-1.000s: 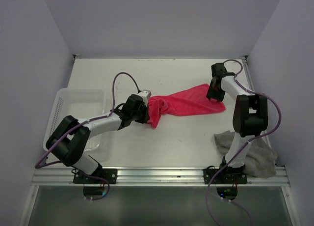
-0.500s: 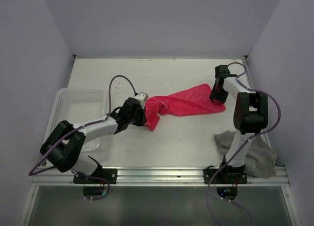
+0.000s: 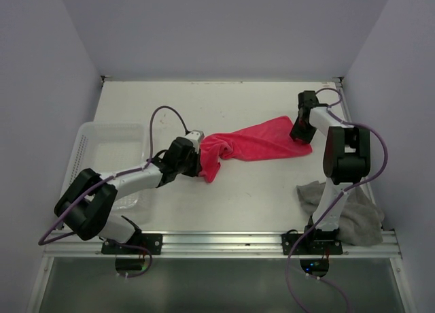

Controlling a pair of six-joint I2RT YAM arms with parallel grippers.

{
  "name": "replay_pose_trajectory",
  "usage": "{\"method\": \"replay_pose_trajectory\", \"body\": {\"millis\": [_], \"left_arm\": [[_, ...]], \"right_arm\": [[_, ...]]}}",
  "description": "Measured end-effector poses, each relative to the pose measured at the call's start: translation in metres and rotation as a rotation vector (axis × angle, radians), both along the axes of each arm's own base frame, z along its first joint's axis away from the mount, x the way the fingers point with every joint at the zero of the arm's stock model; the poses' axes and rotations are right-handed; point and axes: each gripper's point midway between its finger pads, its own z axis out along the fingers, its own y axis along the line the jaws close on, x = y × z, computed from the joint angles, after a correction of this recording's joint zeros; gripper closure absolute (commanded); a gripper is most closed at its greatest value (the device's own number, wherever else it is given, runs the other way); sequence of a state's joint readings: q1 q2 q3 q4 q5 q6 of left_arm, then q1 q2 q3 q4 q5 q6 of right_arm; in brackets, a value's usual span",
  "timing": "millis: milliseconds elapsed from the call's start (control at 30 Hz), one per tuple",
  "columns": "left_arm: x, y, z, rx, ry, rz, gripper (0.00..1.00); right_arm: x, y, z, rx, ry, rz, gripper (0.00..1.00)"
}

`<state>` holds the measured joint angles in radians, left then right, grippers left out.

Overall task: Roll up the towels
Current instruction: Flatten the towel

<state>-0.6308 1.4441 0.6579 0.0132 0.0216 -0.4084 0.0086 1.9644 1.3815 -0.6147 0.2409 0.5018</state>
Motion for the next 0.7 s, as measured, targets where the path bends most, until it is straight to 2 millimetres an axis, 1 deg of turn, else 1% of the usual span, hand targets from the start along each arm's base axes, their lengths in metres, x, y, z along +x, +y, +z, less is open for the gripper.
{"method": "replay_pose_trajectory", "body": {"millis": [33,133,167,200,267,300,367,433,567,700], "left_arm": [[0.000,0.000,0.000,0.000,0.000,0.000,1.00],[0.000,0.000,0.000,0.000,0.000,0.000,1.00],[0.000,0.000,0.000,0.000,0.000,0.000,1.00],[0.000,0.000,0.000,0.000,0.001,0.000,1.00],[0.000,0.000,0.000,0.000,0.001,0.000,1.00],[0.000,0.000,0.000,0.000,0.000,0.000,1.00],[0.000,0.000,0.000,0.000,0.000,0.000,1.00],[0.000,0.000,0.001,-0.002,-0.002,0.000,1.00],[0.000,0.000,0.005,-0.008,-0.012,0.001,1.00],[0.002,0.003,0.014,-0.010,-0.038,0.015,1.00]], "right_arm": [[0.000,0.000,-0.002,0.001,0.005,-0.003,0.58],[0.000,-0.001,-0.005,0.004,0.008,-0.013,0.65],[0.000,-0.001,-0.005,0.005,0.007,-0.015,0.71],[0.000,-0.003,-0.005,0.005,0.006,-0.021,0.74],[0.000,-0.008,-0.005,0.007,0.003,-0.037,0.83],[0.000,-0.009,-0.005,0.007,0.003,-0.044,0.90],[0.000,-0.012,-0.005,0.008,0.002,-0.054,0.94],[0.000,-0.014,-0.005,0.009,0.002,-0.058,0.93],[-0.001,-0.014,-0.003,0.008,0.005,-0.056,0.84],[-0.002,-0.014,0.004,0.008,-0.001,-0.054,0.83]]}}
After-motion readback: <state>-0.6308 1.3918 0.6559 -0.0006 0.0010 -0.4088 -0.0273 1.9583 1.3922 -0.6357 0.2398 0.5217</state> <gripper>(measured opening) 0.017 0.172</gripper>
